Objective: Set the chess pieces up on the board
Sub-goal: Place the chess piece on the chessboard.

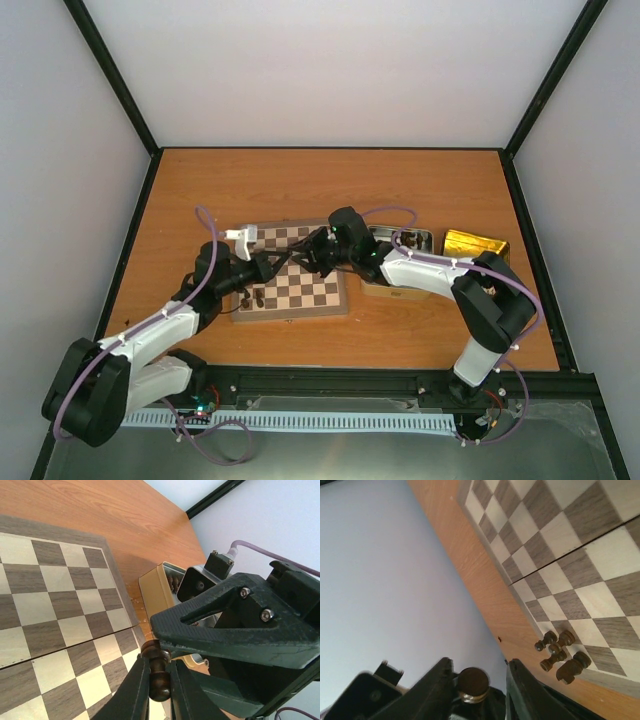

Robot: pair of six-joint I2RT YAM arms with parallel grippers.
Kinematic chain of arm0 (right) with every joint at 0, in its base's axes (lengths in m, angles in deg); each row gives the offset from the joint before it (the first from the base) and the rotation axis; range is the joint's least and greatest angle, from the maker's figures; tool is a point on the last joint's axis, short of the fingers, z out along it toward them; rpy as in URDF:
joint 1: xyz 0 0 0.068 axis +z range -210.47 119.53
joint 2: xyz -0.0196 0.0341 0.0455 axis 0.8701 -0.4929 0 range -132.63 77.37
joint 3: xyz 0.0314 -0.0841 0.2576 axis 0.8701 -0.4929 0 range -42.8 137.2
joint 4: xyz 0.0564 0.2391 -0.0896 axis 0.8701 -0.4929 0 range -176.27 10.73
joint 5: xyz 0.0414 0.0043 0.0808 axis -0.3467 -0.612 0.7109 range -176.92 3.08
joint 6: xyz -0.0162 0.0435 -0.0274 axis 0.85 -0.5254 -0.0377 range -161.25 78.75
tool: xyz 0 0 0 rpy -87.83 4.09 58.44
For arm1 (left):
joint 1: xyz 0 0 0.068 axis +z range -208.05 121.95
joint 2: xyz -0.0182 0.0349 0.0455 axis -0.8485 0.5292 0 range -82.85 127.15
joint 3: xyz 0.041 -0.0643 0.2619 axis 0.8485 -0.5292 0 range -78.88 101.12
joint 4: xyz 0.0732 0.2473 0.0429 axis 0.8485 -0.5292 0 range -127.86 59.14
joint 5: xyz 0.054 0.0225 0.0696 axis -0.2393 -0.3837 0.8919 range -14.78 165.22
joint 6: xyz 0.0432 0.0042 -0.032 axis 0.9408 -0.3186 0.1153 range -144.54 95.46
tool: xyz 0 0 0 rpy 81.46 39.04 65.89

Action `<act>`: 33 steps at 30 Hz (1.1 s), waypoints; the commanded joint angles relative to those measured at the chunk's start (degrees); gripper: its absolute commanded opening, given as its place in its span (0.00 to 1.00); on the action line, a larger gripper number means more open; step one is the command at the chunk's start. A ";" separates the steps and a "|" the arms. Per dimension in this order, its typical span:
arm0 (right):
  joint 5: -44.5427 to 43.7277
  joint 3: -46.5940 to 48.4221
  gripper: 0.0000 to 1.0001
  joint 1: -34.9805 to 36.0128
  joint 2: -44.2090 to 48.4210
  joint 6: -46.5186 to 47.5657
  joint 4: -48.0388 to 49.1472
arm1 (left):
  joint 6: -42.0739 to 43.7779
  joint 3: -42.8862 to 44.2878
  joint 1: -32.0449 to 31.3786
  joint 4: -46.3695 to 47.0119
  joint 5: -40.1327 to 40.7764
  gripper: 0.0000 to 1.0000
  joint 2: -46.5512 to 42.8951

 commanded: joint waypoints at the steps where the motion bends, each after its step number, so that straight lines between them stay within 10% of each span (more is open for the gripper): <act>1: -3.07 -0.25 0.38 -0.27 1.72 6.36 -3.73 | 6.38 7.03 -0.51 -12.69 2.19 0.01 -1.98; 5: -8.29 -2.79 0.61 -1.34 5.74 15.42 -8.62 | 12.62 14.72 -0.51 -32.56 6.15 0.01 -1.36; 12: -20.24 -5.51 0.66 -3.17 15.31 33.09 -20.26 | 18.75 24.65 -0.51 -58.11 10.98 0.01 4.60; 33: -23.57 -10.32 0.66 -3.20 19.24 40.24 -24.05 | 23.13 34.85 -6.49 -71.99 17.95 0.04 22.22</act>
